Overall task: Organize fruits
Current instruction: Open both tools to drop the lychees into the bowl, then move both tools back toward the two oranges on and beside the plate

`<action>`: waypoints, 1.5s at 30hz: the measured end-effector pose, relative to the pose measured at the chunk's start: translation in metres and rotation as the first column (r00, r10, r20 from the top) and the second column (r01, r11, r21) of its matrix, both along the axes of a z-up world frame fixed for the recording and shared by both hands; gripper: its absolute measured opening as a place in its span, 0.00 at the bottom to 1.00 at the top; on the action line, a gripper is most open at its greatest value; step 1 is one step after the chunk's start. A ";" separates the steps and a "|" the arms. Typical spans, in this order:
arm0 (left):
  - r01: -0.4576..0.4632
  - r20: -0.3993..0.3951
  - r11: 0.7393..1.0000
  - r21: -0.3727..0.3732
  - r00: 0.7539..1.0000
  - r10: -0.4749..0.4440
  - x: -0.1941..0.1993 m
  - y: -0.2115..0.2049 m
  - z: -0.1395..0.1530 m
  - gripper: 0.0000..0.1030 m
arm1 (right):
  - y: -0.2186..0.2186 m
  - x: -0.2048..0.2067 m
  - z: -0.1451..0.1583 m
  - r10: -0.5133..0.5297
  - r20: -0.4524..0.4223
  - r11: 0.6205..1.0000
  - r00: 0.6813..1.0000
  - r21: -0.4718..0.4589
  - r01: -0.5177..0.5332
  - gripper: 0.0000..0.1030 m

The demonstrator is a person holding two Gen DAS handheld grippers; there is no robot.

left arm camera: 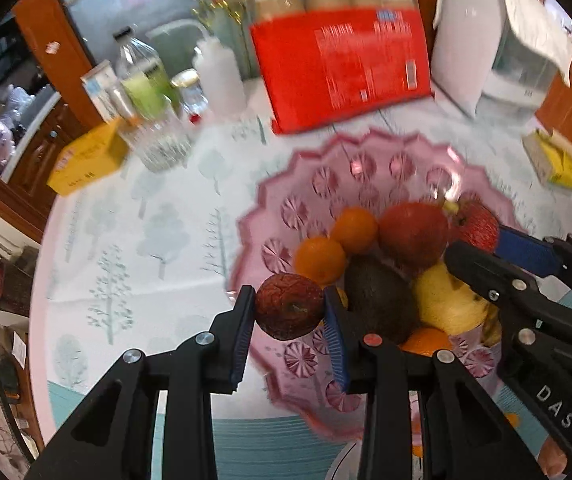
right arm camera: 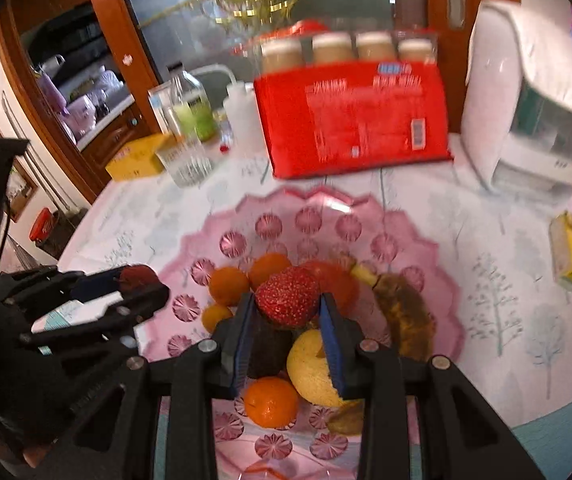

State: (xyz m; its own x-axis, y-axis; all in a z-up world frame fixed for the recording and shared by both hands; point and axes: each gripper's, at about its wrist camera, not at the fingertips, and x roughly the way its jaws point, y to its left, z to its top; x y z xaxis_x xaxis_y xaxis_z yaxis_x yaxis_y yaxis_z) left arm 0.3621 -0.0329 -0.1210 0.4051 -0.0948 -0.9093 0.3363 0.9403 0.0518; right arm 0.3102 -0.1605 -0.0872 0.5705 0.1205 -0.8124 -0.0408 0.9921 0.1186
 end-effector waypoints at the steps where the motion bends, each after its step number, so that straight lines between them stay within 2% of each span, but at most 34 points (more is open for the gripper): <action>1: 0.005 -0.008 1.000 0.002 1.000 -0.005 0.001 -0.003 -0.006 0.31 | 0.001 0.003 -0.005 0.001 -0.009 1.000 1.000 0.002 -0.001 0.32; 10: 0.027 -0.041 1.000 0.009 0.999 -0.027 0.011 -0.009 -0.029 0.32 | 0.003 0.015 -0.032 0.014 -0.055 1.000 0.998 0.008 -0.014 0.32; 16: 0.019 -0.030 1.000 0.003 0.999 -0.018 0.011 -0.004 -0.026 0.52 | -0.004 0.013 -0.033 0.019 -0.053 0.997 0.998 0.073 -0.015 0.33; 18: 0.012 -0.016 1.000 0.001 1.000 -0.012 0.009 -0.002 -0.022 0.64 | -0.007 0.012 -0.030 0.024 -0.046 0.995 0.999 0.101 -0.019 0.35; 22: 0.010 0.008 1.000 0.001 1.000 -0.010 0.005 0.000 -0.013 0.65 | -0.007 0.007 -0.019 0.025 -0.011 0.994 1.000 0.107 -0.023 0.43; 28: 0.002 0.035 1.000 -0.010 0.999 -0.002 -0.003 0.003 0.005 0.69 | -0.005 -0.002 -0.001 0.030 0.035 0.995 0.999 0.095 -0.033 0.44; 32: -0.002 0.058 1.000 -0.021 0.998 0.003 -0.011 0.005 0.020 0.76 | -0.002 -0.009 0.013 0.038 0.066 0.996 0.997 0.083 -0.044 0.44; 45: -0.001 0.132 0.999 -0.051 0.991 0.008 -0.051 0.010 0.073 0.81 | -0.002 -0.042 0.052 0.040 0.138 0.996 0.990 0.073 -0.050 0.44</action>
